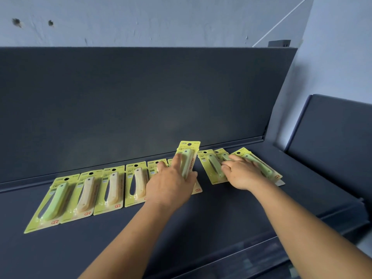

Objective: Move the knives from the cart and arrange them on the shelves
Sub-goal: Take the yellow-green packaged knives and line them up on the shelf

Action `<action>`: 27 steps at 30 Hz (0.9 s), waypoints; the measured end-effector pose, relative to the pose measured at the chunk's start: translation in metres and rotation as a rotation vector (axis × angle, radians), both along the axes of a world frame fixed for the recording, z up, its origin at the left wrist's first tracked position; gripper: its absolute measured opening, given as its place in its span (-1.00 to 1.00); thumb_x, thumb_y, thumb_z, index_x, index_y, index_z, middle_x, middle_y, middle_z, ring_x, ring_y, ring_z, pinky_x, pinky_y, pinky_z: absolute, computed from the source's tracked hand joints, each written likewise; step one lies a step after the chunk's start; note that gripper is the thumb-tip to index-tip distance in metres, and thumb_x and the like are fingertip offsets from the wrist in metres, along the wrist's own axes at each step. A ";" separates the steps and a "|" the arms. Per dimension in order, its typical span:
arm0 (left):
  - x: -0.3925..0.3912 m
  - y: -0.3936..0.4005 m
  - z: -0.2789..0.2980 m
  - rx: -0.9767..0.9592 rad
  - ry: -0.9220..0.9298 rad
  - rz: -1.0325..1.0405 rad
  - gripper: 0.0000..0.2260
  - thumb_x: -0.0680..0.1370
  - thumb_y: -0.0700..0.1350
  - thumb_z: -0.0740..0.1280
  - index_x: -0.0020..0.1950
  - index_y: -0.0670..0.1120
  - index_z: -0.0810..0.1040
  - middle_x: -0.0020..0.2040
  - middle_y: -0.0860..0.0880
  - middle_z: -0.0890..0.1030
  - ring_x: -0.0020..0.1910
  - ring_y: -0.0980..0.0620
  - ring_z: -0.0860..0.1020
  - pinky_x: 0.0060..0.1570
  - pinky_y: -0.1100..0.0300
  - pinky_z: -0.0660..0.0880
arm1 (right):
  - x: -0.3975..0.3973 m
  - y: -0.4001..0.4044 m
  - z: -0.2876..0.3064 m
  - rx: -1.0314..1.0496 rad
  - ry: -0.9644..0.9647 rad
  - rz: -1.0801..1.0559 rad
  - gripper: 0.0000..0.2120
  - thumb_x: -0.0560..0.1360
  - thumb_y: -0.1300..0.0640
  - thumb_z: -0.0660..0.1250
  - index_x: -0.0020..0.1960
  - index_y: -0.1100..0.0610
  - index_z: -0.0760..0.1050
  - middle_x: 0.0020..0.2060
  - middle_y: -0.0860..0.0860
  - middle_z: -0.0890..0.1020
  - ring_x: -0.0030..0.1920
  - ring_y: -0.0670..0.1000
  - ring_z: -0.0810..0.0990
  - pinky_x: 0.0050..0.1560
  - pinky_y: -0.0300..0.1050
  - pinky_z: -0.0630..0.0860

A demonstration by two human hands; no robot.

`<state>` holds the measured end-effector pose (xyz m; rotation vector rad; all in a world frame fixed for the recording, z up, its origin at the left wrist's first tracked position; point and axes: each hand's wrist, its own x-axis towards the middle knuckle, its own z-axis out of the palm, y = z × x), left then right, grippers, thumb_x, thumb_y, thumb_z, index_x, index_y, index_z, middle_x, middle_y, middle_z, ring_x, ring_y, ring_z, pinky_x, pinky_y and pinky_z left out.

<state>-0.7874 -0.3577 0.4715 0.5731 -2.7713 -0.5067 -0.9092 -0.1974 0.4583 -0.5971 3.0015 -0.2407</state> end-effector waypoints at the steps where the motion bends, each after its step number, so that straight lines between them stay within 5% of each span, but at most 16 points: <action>1: 0.000 0.000 0.000 0.004 0.003 0.007 -0.46 0.55 0.27 0.09 0.49 0.18 0.07 0.20 -0.12 0.36 0.06 -0.19 0.55 0.00 0.03 0.47 | 0.000 -0.001 0.000 0.010 0.009 0.014 -0.55 0.63 -0.12 -0.10 0.47 -0.10 0.27 0.53 -0.10 0.10 0.51 0.08 0.07 0.46 0.09 0.01; 11: 0.002 -0.006 0.004 0.029 -0.014 0.079 -0.48 0.56 0.24 0.10 0.49 0.18 0.08 0.19 -0.13 0.39 0.05 -0.21 0.54 -0.05 0.07 0.41 | 0.007 -0.023 -0.008 0.045 0.080 0.160 -0.51 0.63 -0.15 -0.10 0.47 -0.02 0.29 0.49 -0.03 0.22 0.51 0.03 0.08 0.48 0.07 -0.01; 20: -0.013 0.025 0.011 0.056 -0.030 -0.009 -0.54 0.57 0.20 0.10 0.45 0.22 0.11 0.01 -0.04 0.25 -0.19 -0.11 0.40 -0.12 0.11 0.37 | -0.008 0.013 -0.005 0.103 0.035 0.060 -0.55 0.63 -0.03 0.01 0.51 -0.10 0.14 0.55 -0.15 -0.02 0.51 0.09 0.05 0.48 0.05 0.01; 27: -0.049 0.070 0.016 0.020 -0.120 -0.022 -0.56 0.59 0.12 0.08 0.44 0.03 0.22 0.18 -0.12 0.26 -0.06 -0.18 0.52 -0.12 0.10 0.33 | -0.028 0.050 0.005 -0.002 0.053 -0.159 -0.48 0.57 0.09 0.11 0.50 -0.15 0.13 0.50 -0.06 0.16 0.44 0.13 0.18 0.37 0.07 0.20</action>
